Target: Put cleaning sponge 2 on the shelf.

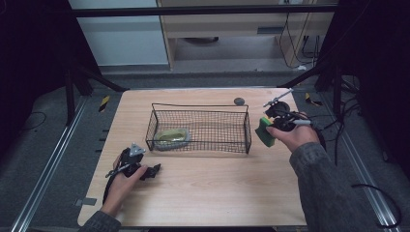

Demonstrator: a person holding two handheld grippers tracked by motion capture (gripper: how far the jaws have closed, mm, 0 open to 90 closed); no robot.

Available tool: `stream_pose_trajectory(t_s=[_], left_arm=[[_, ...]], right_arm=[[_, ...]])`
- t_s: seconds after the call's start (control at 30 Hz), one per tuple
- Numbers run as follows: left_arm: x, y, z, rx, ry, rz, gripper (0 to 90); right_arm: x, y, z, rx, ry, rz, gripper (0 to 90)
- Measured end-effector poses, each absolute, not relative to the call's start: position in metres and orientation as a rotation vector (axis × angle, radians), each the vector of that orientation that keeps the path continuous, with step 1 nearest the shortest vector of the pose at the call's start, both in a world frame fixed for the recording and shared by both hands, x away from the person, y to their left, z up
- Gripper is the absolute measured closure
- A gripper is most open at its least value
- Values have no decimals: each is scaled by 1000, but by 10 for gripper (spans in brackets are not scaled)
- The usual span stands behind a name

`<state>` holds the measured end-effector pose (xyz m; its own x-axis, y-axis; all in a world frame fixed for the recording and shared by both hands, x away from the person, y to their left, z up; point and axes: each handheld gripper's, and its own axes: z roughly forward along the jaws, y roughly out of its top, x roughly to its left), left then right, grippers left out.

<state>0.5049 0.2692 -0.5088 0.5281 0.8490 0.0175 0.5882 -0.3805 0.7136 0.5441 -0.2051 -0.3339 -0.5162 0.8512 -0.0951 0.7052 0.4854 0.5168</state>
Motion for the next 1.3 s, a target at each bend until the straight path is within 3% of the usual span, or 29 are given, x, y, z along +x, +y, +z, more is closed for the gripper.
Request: stream_pose_trajectory(t_s=[0.6,1.3], left_arm=[[505,269,-509,2111,1165,511,0],[505,269,-509,2110,1166,511,0]], right_arm=[[574,-185,-295,1229,2317,644,642],[604,-156,-308,1141,2355,639,642]])
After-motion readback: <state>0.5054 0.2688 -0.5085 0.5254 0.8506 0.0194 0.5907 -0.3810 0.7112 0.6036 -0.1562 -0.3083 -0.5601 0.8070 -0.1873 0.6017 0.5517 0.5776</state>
